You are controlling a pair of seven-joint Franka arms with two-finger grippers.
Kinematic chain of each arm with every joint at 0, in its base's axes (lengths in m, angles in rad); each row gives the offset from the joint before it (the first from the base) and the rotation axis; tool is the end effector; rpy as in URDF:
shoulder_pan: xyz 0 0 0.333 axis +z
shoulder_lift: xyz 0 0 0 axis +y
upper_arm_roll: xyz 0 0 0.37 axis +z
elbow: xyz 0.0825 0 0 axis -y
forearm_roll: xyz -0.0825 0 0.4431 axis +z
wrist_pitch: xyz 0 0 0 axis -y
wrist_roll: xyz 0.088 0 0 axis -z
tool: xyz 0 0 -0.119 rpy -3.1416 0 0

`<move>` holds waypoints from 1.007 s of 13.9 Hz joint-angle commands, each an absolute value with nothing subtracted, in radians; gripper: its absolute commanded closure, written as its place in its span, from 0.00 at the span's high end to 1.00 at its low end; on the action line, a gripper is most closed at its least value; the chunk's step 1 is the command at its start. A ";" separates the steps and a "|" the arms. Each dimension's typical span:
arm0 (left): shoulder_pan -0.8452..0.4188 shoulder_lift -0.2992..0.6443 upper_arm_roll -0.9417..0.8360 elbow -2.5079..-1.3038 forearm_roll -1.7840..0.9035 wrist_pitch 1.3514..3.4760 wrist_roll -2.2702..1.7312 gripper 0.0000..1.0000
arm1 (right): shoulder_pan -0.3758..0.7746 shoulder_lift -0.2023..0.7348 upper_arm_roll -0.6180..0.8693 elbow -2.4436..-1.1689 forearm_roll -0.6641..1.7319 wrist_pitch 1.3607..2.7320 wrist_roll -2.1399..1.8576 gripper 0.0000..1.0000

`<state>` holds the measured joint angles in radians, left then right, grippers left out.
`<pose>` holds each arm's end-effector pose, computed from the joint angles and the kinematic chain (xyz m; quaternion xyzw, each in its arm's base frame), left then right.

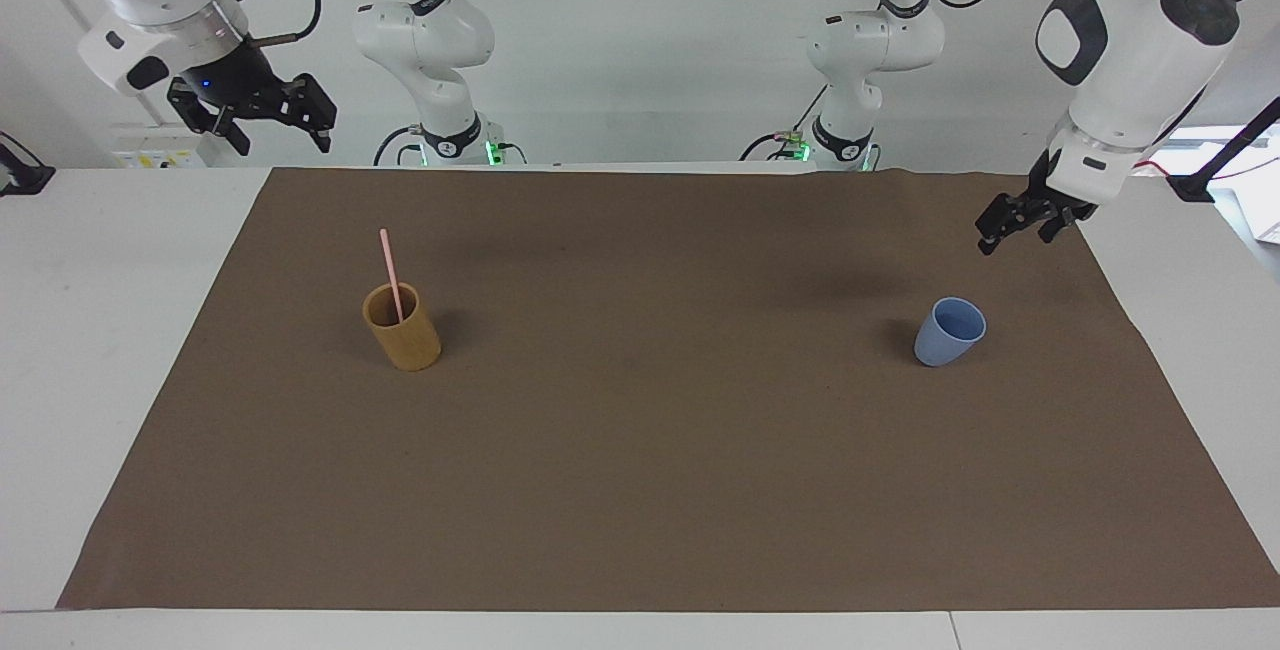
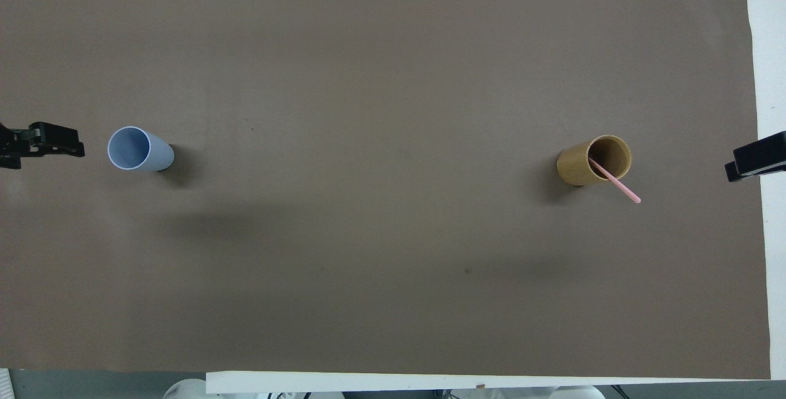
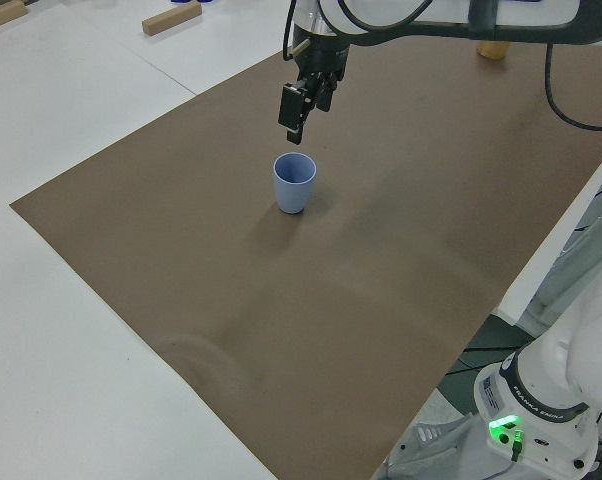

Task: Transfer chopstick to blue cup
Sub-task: 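Reach the left gripper to the light blue cup and grasp it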

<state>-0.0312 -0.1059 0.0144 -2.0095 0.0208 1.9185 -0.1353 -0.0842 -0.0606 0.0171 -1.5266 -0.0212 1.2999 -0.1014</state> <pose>0.5784 -0.0078 0.5252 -0.9984 -0.0557 -0.0081 0.0084 0.5577 -0.0400 0.7038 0.9964 0.0151 -0.0836 0.0039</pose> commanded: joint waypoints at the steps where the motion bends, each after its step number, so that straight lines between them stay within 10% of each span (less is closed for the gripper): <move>1: -0.034 -0.028 0.015 -2.040 0.015 2.040 -0.158 1.00 | -0.087 -0.084 0.017 -1.552 -0.006 1.298 -0.121 1.00; 6: -0.029 0.009 0.017 -2.133 0.015 2.117 -0.152 0.85 | -0.087 -0.091 0.017 -1.566 -0.006 1.296 -0.121 1.00; 7: -0.032 0.009 0.017 -2.150 0.015 2.129 -0.155 0.72 | -0.087 -0.091 0.017 -1.566 -0.006 1.296 -0.121 1.00; 8: -0.029 0.011 0.017 -2.158 0.015 2.129 -0.158 0.22 | -0.087 -0.092 0.017 -1.566 -0.006 1.296 -0.121 1.00; 9: -0.025 0.011 0.017 -2.158 0.015 2.135 -0.156 0.00 | -0.087 -0.091 0.017 -1.566 -0.006 1.296 -0.121 1.00; 14: -0.121 0.032 0.011 -2.140 0.015 2.198 -0.272 0.00 | -0.087 -0.092 0.017 -1.568 -0.006 1.293 -0.121 1.00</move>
